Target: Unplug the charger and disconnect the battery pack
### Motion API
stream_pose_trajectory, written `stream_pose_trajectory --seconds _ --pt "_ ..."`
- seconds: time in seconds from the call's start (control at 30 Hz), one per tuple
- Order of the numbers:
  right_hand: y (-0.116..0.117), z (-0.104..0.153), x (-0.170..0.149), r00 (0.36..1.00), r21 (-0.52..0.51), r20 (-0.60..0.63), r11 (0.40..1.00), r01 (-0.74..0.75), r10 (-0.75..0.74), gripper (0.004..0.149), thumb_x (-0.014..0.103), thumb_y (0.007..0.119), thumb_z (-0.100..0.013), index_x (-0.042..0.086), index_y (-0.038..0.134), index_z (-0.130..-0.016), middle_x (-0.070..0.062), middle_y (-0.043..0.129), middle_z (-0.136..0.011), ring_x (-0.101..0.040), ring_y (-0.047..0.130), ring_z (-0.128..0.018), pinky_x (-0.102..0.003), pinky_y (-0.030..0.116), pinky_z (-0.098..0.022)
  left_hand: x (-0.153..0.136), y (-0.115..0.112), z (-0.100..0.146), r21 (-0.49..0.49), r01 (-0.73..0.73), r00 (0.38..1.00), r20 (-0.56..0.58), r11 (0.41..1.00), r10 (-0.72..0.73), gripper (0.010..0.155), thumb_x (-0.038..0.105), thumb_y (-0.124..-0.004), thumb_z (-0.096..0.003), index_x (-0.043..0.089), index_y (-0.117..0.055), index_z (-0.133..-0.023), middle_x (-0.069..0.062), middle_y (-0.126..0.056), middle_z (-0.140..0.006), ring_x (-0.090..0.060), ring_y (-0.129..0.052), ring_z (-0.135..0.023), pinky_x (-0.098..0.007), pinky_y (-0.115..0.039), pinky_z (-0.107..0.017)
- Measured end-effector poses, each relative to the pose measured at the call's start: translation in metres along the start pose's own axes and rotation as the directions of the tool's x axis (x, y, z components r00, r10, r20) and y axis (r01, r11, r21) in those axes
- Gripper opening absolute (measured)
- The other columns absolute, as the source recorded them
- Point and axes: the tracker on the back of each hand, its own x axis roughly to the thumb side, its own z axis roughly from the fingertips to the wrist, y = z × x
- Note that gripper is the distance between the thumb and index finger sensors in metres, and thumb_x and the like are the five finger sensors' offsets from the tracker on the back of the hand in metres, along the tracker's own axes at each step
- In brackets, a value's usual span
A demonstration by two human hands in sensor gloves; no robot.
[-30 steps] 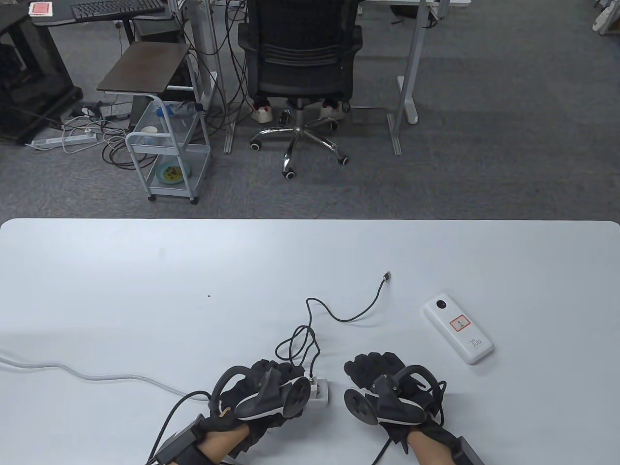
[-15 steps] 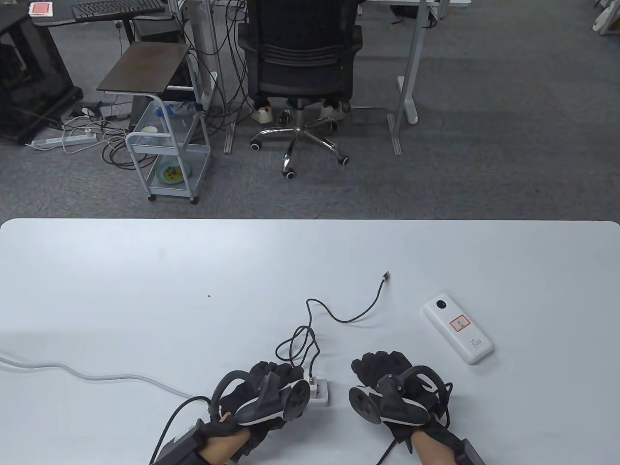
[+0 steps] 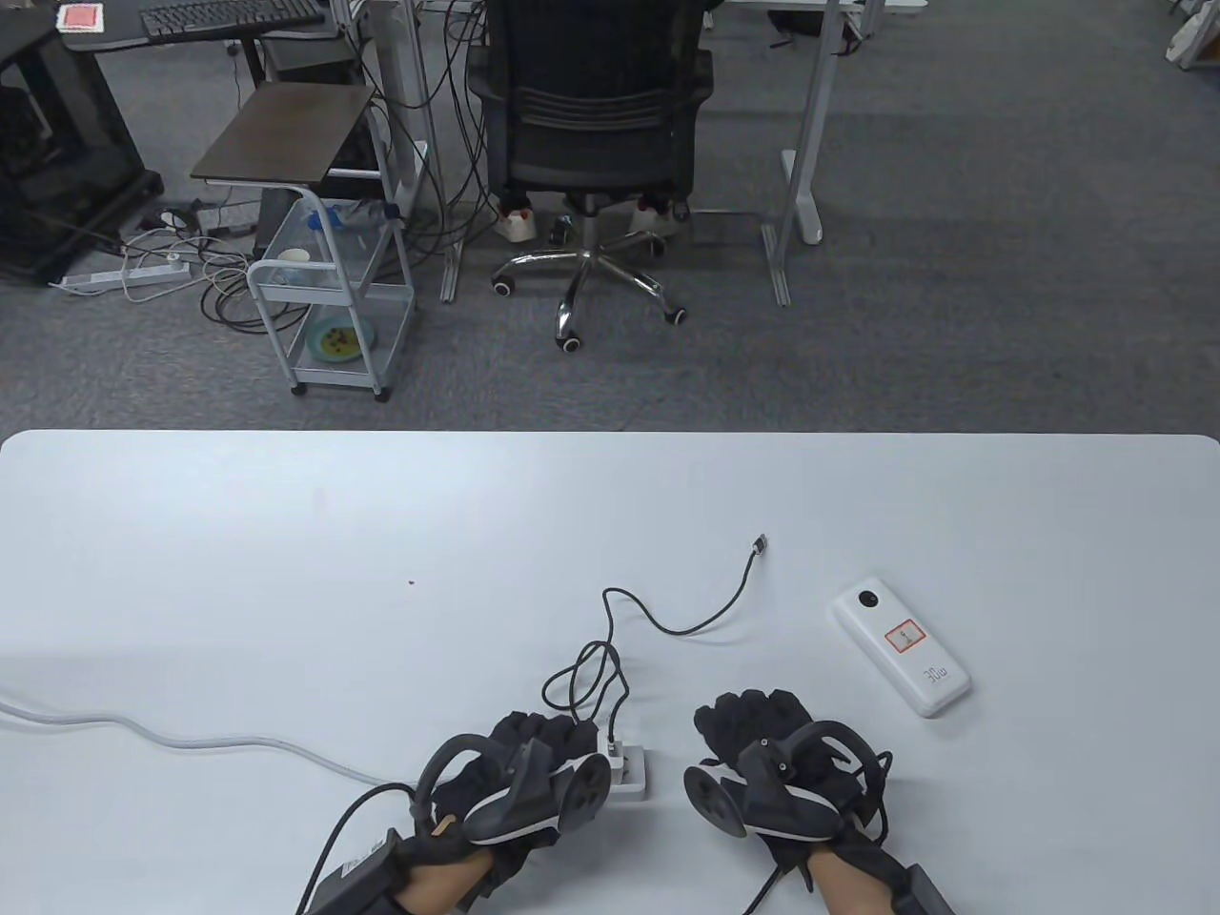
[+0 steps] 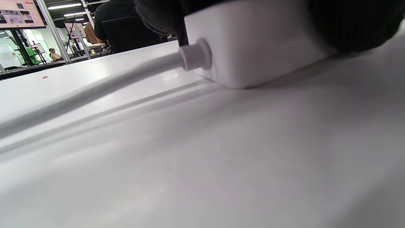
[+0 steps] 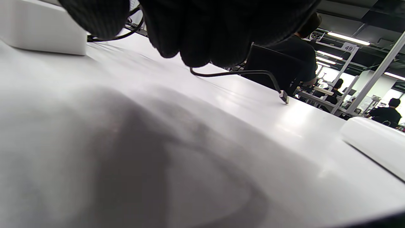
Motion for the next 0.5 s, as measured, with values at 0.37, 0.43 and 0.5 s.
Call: stream_pose_trajectory --seconds 0.37,0.43,0.5 --pt "-0.001 0.0003 0.0 1.0 0.006 -0.011 1.0 -0.026 0.026 0.057 0.055 0.058 -0.054 0.03 0.062 -0.105 -0.002 0.071 -0.111 -0.03 0.078 -0.096 -0.055 0.064 -0.07 0.0017 -0.0013 0.0024 0.019 0.017 1.0 0.001 1.0 -0.017 0.082 0.07 -0.08 -0.0378 0.038 -0.063 -0.111 0.01 -0.08 -0.11 -0.016 -0.092 -0.101 -0.038 -0.07 -0.083" --pt "0.0007 -0.0001 -0.0014 1.0 0.009 -0.012 1.0 -0.007 0.007 0.057 0.055 0.058 -0.054 0.03 0.062 -0.105 -0.002 0.071 -0.111 -0.03 0.077 -0.096 -0.055 0.064 -0.07 0.0014 -0.0017 0.0024 0.02 0.01 1.0 0.0 1.0 -0.01 0.082 0.07 -0.08 -0.0376 0.038 -0.063 -0.111 0.01 -0.08 -0.11 -0.016 -0.092 -0.101 -0.038 -0.07 -0.083" --pt "0.0032 0.0 -0.0031 1.0 0.015 -0.012 1.0 0.004 -0.004 0.057 0.054 0.058 -0.054 0.03 0.062 -0.105 -0.002 0.071 -0.111 -0.03 0.077 -0.096 -0.055 0.064 -0.07 0.0013 -0.0022 0.0026 0.022 0.006 1.0 0.001 1.0 -0.006 0.082 0.07 -0.08 -0.0376 0.038 -0.063 -0.111 0.01 -0.08 -0.11 -0.016 -0.092 -0.101 -0.038 -0.07 -0.083"
